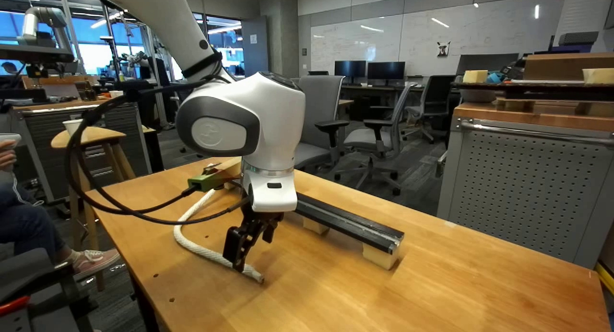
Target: Put the rope on the skate then press on it
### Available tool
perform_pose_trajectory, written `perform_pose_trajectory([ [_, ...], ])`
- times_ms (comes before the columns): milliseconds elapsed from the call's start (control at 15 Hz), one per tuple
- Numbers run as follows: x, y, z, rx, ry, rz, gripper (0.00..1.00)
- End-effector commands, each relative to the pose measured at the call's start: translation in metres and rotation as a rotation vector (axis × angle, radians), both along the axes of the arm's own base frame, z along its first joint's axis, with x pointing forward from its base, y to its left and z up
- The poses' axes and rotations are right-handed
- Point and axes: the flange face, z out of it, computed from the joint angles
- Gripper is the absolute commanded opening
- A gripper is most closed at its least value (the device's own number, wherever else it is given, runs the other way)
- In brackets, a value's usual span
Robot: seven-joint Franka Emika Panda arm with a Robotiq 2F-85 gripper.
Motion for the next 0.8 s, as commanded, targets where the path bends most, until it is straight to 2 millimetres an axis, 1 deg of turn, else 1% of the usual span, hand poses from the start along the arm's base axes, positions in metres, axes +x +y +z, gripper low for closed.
perform_pose_trajectory([
  [0,0.012,-0.011,-0.014,-0.013,-0.005,-0.067,1.00],
  [200,0.014,-0.018,-0.020,-0.023,-0.005,-0.109,1.00],
  [267,0.013,-0.020,-0.021,-0.026,-0.005,-0.122,0.96],
  [333,0.013,-0.022,-0.021,-0.027,-0.005,-0.132,0.88],
  [400,0.013,-0.024,-0.021,-0.028,-0.008,-0.145,0.72],
  [467,0.013,-0.026,-0.021,-0.029,-0.008,-0.153,0.70],
  [533,0.013,-0.027,-0.022,-0.030,-0.007,-0.162,0.63],
  [600,0.013,-0.028,-0.022,-0.030,-0.007,-0.171,0.53],
  [733,0.012,-0.030,-0.022,-0.031,-0.006,-0.183,0.37],
])
